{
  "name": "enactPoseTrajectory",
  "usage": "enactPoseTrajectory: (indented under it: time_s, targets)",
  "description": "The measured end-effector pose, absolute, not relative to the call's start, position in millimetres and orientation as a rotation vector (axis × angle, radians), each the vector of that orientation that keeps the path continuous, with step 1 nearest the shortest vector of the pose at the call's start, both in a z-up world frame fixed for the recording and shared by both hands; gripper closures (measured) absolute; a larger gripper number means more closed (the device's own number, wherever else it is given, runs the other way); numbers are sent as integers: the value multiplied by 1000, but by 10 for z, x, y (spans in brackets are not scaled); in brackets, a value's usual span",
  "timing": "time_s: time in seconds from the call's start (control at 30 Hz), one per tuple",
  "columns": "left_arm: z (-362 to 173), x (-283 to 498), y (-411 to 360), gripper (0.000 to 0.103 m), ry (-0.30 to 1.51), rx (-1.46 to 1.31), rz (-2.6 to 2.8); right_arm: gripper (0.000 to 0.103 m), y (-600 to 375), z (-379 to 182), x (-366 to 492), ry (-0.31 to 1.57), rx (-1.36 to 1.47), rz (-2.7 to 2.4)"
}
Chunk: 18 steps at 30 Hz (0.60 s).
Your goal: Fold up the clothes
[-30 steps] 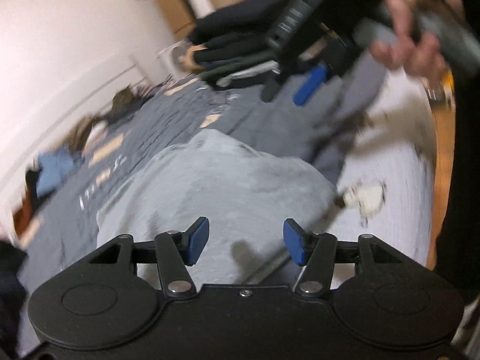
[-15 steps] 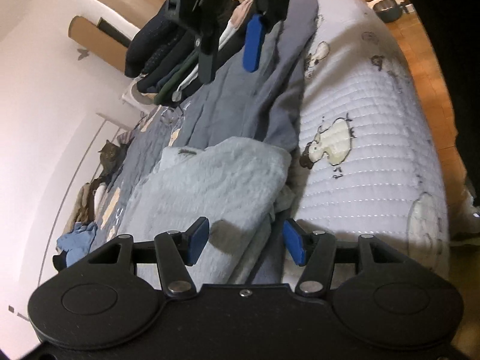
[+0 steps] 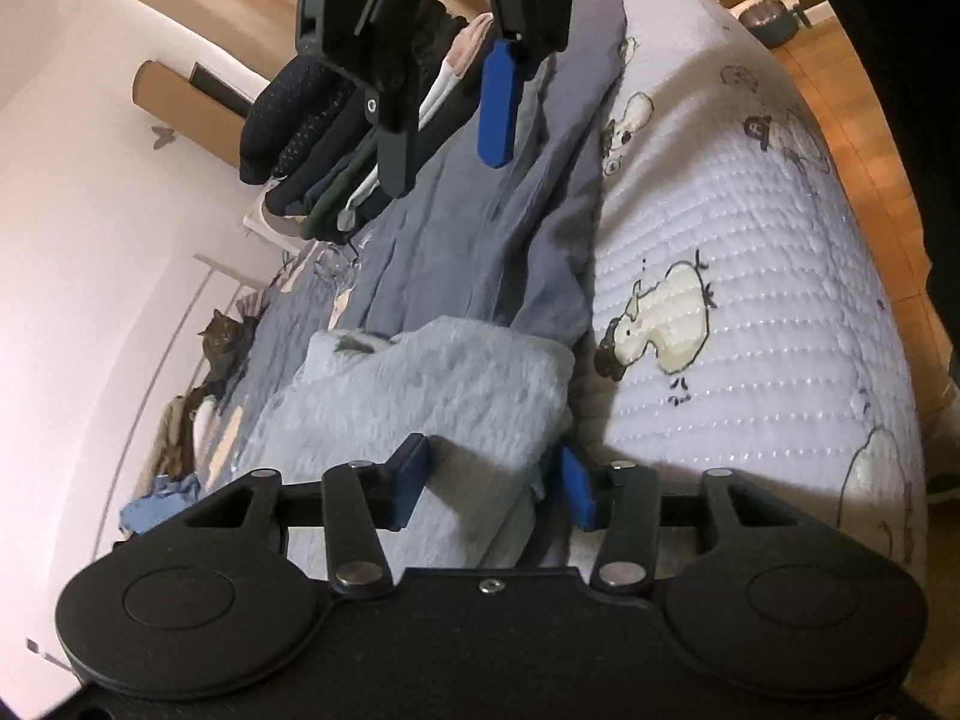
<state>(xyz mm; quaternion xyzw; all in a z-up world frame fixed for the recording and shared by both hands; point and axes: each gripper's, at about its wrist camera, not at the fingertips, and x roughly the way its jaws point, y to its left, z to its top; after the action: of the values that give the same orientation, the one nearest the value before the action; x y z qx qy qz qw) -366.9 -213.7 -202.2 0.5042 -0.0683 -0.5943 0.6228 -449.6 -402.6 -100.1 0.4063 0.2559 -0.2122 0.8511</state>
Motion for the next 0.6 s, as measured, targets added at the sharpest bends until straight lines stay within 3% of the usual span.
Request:
enactPoseTrajectory:
  time_s: [0.1,0.4,0.6]
  targets:
    - [-1826,-3551,-2209,92,12,1001,-1397,53,-4036,-1006,-4510,537,862,-449]
    - [-1219,-2837,-2238,95,566,362,-1491,53,-4039,-1012,-4535,530,876,-441]
    - [-1328,-2796,-2309,93,685,410,-1481,53,-4036,-1018,-4510,542,870,-435]
